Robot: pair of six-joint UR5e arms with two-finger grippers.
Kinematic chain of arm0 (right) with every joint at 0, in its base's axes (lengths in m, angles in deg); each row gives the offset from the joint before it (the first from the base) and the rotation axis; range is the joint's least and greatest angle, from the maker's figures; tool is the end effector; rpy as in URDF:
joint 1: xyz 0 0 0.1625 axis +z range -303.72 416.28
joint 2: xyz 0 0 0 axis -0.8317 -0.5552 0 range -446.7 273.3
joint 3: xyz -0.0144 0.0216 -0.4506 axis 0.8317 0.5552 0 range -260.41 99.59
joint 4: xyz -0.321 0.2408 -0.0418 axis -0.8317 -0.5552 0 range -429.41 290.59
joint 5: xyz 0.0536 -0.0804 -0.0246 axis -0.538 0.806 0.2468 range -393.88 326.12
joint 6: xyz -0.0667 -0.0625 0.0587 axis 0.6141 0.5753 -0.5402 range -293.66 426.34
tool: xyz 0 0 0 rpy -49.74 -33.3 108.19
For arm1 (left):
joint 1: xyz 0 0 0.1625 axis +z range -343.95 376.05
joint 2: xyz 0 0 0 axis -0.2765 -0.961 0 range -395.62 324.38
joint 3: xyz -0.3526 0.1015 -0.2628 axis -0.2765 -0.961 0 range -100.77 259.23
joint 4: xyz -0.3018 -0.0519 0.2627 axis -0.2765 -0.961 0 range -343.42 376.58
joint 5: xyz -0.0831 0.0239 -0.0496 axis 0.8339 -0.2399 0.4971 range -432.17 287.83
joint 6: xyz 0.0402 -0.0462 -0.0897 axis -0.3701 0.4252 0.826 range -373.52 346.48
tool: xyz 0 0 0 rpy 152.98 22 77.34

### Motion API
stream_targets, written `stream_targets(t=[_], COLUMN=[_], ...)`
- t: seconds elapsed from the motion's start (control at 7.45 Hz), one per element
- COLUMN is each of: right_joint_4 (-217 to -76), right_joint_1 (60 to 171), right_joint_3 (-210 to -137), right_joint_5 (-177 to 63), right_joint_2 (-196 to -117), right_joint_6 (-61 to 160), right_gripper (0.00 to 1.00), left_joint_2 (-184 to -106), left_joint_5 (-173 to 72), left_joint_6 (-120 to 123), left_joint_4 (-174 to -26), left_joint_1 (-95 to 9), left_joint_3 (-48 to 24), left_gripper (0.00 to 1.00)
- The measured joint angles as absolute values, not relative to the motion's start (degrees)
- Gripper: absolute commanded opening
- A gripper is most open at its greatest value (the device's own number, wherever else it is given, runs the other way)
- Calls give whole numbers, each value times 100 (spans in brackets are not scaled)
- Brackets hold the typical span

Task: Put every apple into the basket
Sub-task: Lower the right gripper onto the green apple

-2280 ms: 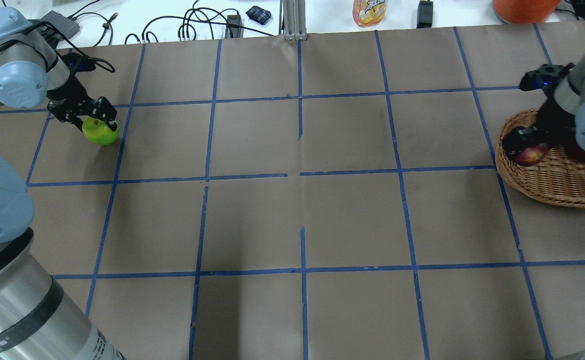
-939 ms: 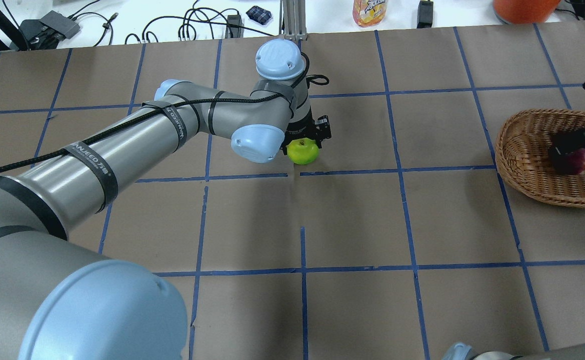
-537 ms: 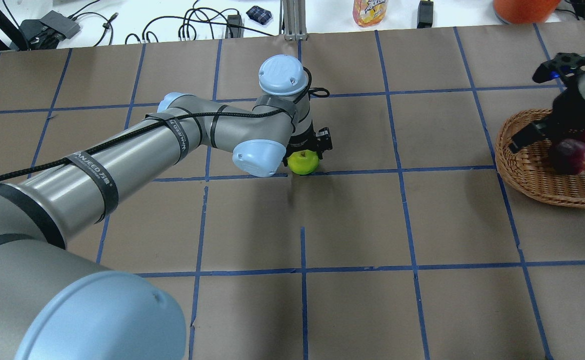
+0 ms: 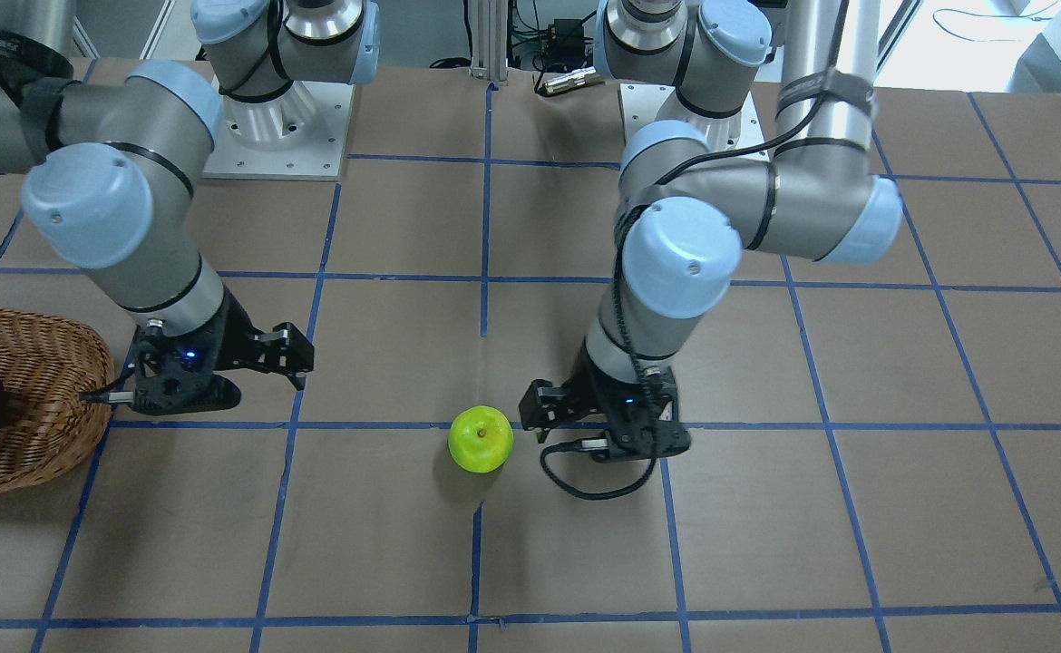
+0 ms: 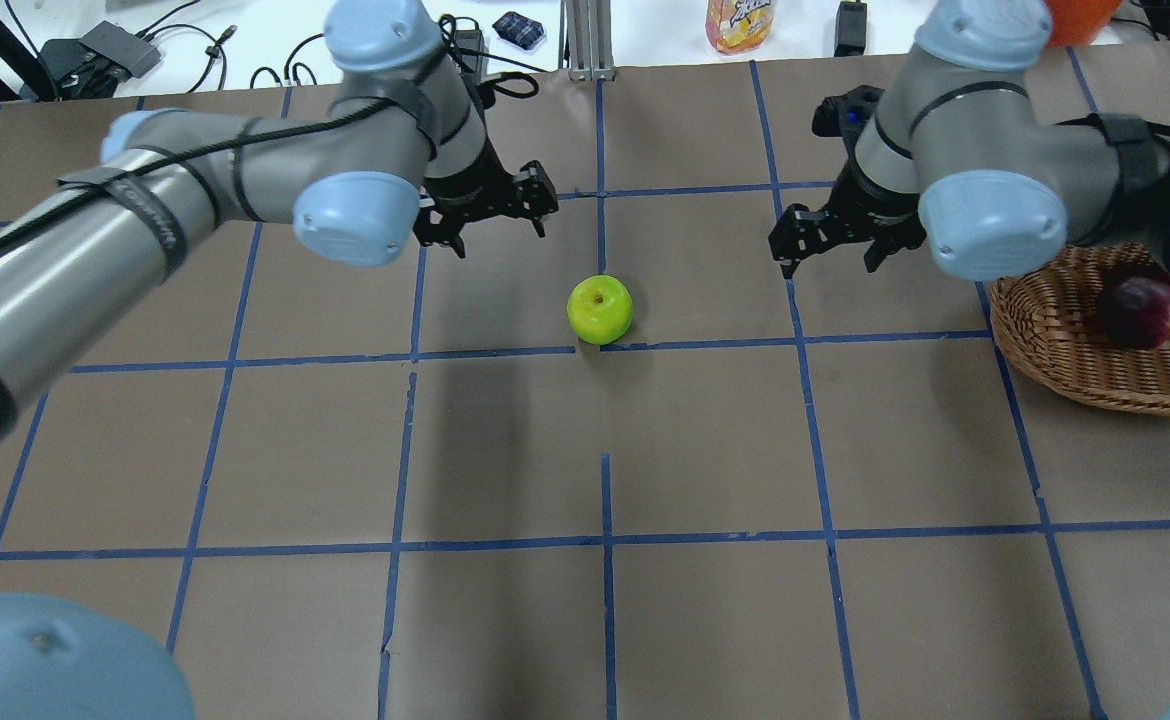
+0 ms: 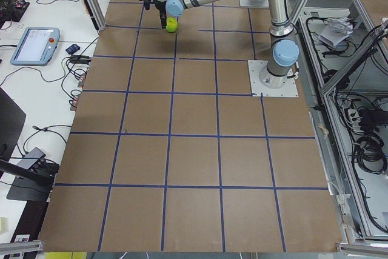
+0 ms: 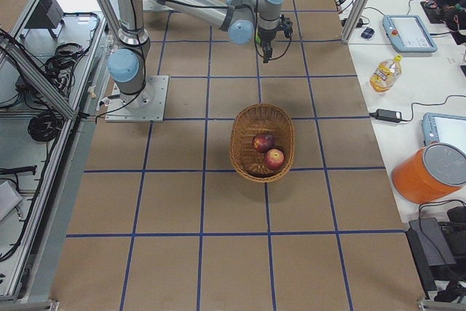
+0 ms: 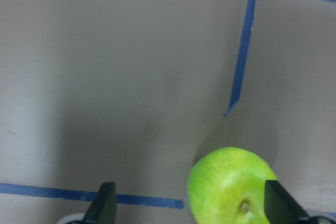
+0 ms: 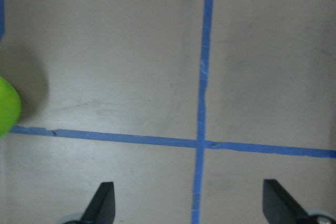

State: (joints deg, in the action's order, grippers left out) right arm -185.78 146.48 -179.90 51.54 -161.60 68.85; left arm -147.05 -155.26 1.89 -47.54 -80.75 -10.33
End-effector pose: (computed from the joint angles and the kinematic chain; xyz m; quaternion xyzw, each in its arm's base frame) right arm 0.1440 -0.5663 0.3346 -0.0244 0.9988 -0.0162 0.0396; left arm -0.2198 -0.6072 0.3472 0.0723 -0.9947 0.0302 0.0672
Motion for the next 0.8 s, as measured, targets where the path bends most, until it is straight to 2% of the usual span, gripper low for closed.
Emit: stream_targets(t=[0.4,0.8], right_joint_4=[-18730,-18879], right_joint_1=[15885,16580], right_joint_3=[-17348,-16946], right_joint_5=[5227,5456], right_joint_2=[-15441,-14840], right_joint_6=[4702,3939], right_gripper=[100,100], left_joint_2=[-13644,-12586], left_joint_5=[-15882,-16149], left_joint_6=[-1147,-1355], left_joint_4=[-6481,-7361], left_joint_1=[-7169,-7119], left_joint_3=[-704,-626], left_gripper=[100,100])
